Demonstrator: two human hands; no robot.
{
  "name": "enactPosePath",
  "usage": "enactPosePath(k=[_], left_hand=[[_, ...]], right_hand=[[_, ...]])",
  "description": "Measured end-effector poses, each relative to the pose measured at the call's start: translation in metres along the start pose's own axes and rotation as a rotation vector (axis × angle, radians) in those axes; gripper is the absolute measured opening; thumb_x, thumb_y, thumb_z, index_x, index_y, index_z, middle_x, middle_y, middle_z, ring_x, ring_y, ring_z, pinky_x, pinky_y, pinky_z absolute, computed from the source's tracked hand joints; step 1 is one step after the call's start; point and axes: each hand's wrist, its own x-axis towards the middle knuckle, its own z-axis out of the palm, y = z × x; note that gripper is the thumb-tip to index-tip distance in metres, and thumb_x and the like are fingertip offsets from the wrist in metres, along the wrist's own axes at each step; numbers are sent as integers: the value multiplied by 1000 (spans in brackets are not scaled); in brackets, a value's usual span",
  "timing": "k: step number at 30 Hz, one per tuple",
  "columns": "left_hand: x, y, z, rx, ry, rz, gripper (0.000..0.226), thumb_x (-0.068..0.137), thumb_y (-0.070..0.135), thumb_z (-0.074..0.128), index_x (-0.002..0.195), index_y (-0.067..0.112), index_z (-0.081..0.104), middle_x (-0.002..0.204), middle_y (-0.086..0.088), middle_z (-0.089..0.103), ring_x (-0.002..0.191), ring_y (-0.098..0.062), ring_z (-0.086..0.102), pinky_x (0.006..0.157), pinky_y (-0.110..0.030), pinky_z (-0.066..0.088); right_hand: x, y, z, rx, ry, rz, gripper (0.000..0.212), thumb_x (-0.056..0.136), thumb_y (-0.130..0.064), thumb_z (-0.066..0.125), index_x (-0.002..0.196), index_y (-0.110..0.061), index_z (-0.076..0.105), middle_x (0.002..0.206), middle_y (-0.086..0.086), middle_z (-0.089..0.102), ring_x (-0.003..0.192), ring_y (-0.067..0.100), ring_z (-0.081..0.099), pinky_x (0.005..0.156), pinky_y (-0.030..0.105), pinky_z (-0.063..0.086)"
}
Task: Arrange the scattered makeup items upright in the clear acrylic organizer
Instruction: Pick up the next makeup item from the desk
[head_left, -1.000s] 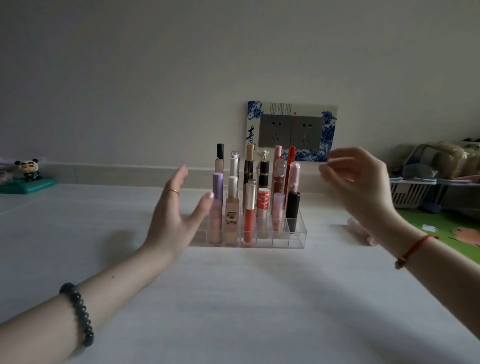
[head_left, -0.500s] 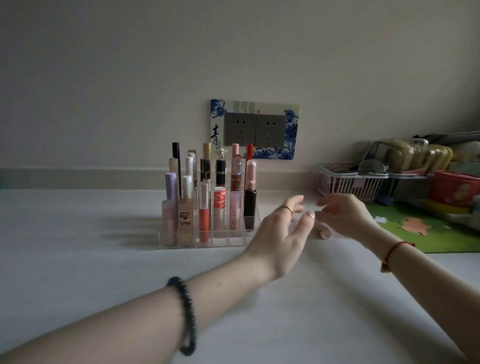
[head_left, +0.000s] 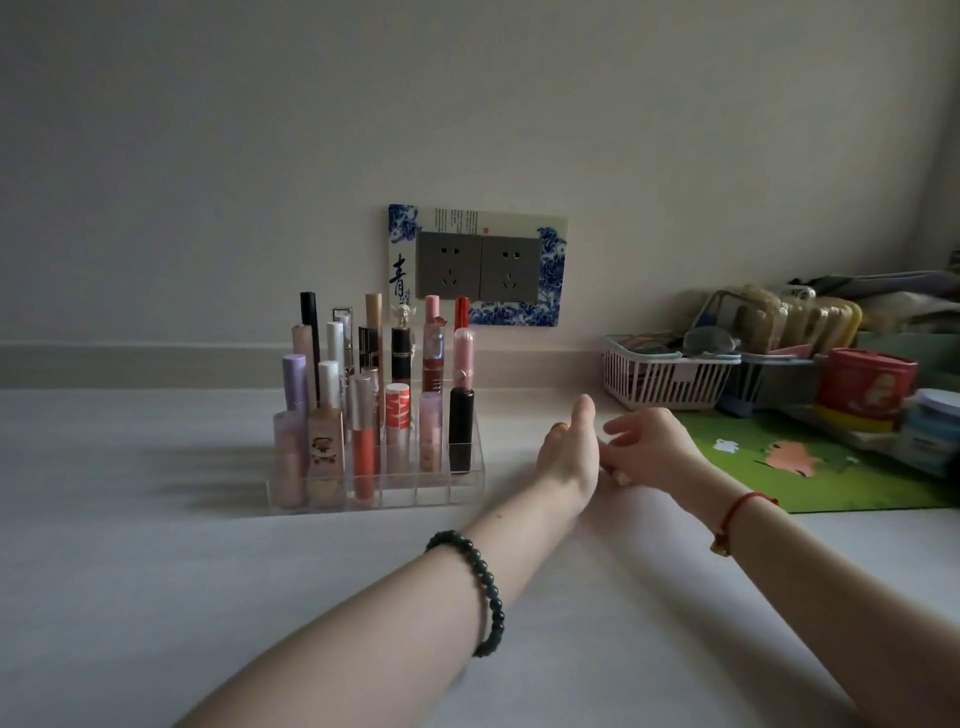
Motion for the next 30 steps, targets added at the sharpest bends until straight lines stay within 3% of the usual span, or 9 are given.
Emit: enactPosePath(k=[3, 6, 10, 13, 17, 21, 23, 26, 30], left_hand=[[-36, 29, -9, -1, 7, 104, 73, 60, 66, 27, 92, 9, 60, 103, -1, 63, 109, -26, 55, 102, -44, 38], [-59, 47, -20, 15, 44, 252, 25, 79, 47, 35, 68, 32, 52, 83, 14, 58, 105, -19, 57, 100, -39, 41], [-76, 52, -45, 25, 20, 382, 41, 86, 44, 36, 116, 24, 56, 122, 4, 59, 117, -10, 51, 106, -40, 37], [-94, 56, -72, 61, -14, 433, 46, 91, 41, 34, 129, 19, 47, 132, 1, 53, 122, -9, 47, 109, -38, 35], [-112, 52, -108, 123, -38, 504, 48, 84, 43, 36, 127, 24, 47, 132, 5, 53, 123, -5, 46, 110, -34, 33], [-119, 43, -136, 152, -13, 499, 30, 80, 39, 39, 106, 40, 55, 114, 19, 61, 120, -4, 49, 110, -34, 33], [-121, 42, -145, 163, -15, 515, 27, 81, 34, 41, 102, 40, 56, 106, 26, 62, 117, 0, 51, 106, -26, 35], [-124, 41, -157, 151, -37, 503, 39, 89, 6, 43, 117, 32, 48, 109, 25, 56, 104, 15, 52, 96, -11, 38], [-124, 38, -167, 217, -31, 474, 58, 84, -15, 35, 102, 39, 45, 105, 26, 52, 92, 25, 51, 93, -4, 35]], right_hand=[[-5, -7, -4, 269, 4, -13, 53, 74, -26, 70, 118, -2, 54, 70, 2, 64, 45, 7, 55, 52, 17, 51], [-13, -22, -11, 490, -47, -69, 44, 74, -21, 70, 115, -9, 59, 82, 5, 69, 64, 13, 61, 61, 20, 54], [-27, -44, -10, 677, -168, -172, 40, 76, -5, 65, 114, -18, 59, 95, 9, 68, 80, 17, 65, 64, 22, 55], [-40, -60, 0, 695, -176, -270, 41, 75, -5, 65, 112, -20, 57, 97, 9, 65, 83, 19, 66, 70, 27, 56], [-55, -77, 20, 641, -198, -405, 43, 75, 0, 64, 109, -24, 54, 98, 12, 63, 86, 22, 67, 76, 33, 56], [-64, -93, 38, 581, -195, -481, 36, 78, -8, 64, 110, -18, 54, 95, 7, 64, 79, 11, 67, 68, 22, 56], [-66, -100, 47, 554, -204, -496, 32, 79, -10, 63, 108, -16, 53, 94, 4, 64, 73, 4, 65, 63, 16, 53], [-64, -107, 60, 517, -215, -507, 33, 78, -6, 63, 107, -15, 52, 94, 4, 62, 76, 5, 64, 63, 16, 54], [-60, -109, 72, 461, -184, -510, 35, 76, -2, 64, 106, -15, 51, 98, 6, 60, 86, 15, 63, 70, 24, 56]])
